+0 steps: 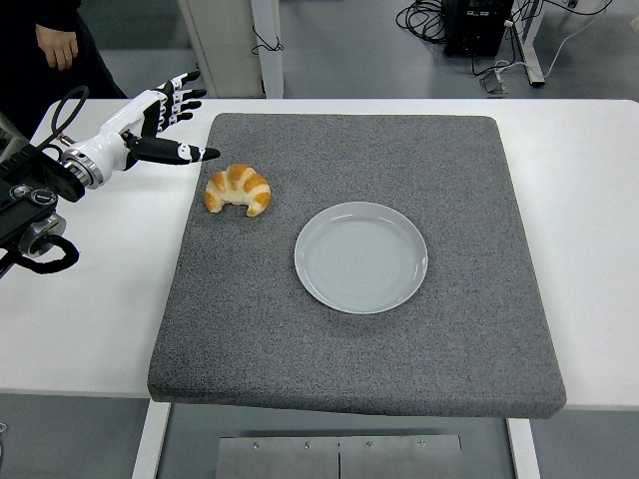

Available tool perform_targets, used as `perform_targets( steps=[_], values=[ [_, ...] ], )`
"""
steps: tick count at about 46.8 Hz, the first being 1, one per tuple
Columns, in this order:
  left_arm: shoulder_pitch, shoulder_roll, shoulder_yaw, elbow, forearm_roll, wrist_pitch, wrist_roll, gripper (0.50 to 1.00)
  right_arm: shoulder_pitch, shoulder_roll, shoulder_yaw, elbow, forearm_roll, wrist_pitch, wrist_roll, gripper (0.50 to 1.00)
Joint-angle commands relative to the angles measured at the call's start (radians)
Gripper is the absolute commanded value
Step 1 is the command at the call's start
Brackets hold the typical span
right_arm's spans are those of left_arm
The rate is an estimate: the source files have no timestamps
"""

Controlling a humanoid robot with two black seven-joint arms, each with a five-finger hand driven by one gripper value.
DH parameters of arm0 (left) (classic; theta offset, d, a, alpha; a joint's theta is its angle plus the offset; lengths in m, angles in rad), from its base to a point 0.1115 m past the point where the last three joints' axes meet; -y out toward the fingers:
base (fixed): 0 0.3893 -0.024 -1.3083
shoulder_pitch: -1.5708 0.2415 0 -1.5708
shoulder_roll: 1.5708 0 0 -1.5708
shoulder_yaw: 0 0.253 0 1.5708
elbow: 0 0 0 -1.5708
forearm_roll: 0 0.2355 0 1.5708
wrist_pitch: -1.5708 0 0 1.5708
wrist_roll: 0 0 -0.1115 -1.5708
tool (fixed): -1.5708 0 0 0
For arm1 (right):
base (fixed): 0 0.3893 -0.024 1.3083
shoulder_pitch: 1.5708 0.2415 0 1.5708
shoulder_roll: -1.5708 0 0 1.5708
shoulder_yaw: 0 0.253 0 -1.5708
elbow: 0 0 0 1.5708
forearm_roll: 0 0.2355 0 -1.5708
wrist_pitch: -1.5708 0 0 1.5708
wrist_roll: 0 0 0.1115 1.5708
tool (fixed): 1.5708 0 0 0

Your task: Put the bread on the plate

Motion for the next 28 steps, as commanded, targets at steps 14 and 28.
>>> perform_targets(
  steps=[14,28],
  values=[
    [0.003,0.012,0.0,0.0,0.216,0.014,0.0,0.968,0.0,0.0,0.0,0.0,0.0,-0.001,0.0,1.0],
    [0.001,0.004,0.003,-0.005,0.443,0.015,0.002,0.968,0.0,0.0,0.0,0.0,0.0,-0.001,0.0,1.0]
  ],
)
